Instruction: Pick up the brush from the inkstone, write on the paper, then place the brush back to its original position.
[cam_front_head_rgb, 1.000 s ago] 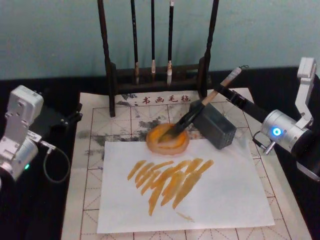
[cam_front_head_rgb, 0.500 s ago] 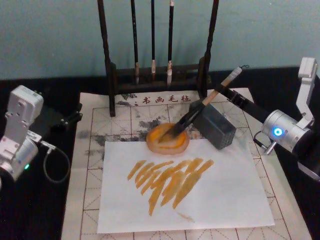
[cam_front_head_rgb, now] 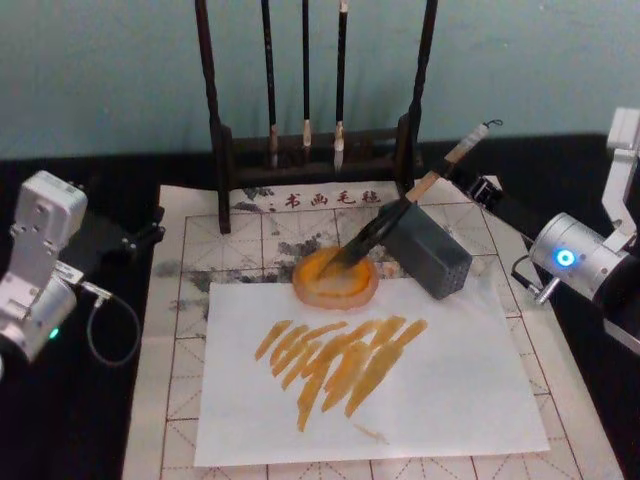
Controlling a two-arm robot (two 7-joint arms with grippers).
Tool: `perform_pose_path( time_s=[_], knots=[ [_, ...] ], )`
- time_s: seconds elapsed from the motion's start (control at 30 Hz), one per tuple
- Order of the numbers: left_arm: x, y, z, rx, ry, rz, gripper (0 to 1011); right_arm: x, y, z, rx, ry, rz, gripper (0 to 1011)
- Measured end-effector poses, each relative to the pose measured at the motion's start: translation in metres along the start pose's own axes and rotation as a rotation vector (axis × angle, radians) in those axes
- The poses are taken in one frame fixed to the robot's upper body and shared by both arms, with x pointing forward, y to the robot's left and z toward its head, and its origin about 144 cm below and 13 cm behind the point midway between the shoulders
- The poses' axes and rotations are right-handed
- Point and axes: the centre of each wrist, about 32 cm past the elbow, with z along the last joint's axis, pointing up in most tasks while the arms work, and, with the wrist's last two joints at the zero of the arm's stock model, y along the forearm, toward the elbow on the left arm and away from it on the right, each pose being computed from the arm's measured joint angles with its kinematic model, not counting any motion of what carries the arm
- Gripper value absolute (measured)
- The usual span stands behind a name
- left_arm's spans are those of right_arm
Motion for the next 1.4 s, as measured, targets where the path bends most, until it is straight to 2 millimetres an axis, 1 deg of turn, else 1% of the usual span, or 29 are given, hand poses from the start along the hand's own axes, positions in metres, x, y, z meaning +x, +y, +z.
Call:
perform_pose_path(
  time_s=[0.73, 1.13, 1.4],
  knots=[
    [0.0, 0.0, 0.0, 0.0, 0.0, 0.0, 1001, -0.007, 0.001, 0.01, -0.017, -0.029, 0.109, 181],
    [0.0, 0.0, 0.0, 0.0, 0.0, 0.0, 1001, -0.008, 0.004, 0.013, -0.09, -0.071, 0.19, 181],
    [0.0, 0.0, 0.0, 0.0, 0.0, 0.0, 1001, -0.012, 0.008, 0.011, -0.138, -0.102, 0.248, 182]
  ],
)
